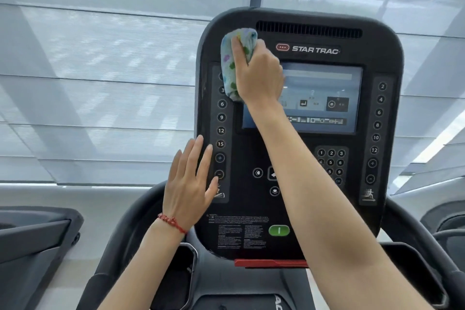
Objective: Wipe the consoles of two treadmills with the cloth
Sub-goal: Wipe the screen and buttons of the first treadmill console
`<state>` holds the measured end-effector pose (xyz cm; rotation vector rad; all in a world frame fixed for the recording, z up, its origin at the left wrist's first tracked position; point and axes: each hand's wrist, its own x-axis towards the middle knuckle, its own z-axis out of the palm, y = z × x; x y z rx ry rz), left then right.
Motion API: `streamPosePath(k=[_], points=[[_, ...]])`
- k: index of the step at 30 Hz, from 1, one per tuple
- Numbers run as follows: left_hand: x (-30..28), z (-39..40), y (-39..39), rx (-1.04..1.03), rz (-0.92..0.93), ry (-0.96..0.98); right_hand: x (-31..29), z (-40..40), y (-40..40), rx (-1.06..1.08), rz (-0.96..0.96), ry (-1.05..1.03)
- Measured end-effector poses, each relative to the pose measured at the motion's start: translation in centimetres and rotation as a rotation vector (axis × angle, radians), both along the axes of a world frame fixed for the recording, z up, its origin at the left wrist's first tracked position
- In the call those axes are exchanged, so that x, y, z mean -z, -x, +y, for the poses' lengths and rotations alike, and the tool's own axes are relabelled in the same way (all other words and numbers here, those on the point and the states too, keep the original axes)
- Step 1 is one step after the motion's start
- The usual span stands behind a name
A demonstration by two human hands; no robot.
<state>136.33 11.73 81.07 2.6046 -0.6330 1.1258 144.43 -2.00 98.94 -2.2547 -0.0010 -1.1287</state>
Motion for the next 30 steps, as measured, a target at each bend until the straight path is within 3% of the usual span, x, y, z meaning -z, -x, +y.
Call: streamPosePath(k=[4,11,21,30], points=[[1.2,0.2,0.1,0.01,-0.011,0.017,0.5,0.6,-0.6,0.07,-0.041,0.176],[2.4,0.3,0.6,0.027,-0.007,0.044,7.1,3.4,2.3,0.128,-0.185,0.321],[3.2,0.2,1.5,0.043,0.0,0.056,11.9,1.1,6.1,0.162,-0.137,0.294],[1.8,-0.7,0.7,0.079,-0.025,0.03,13.5,-10.1,8.8,0.416,-0.091,0.02]])
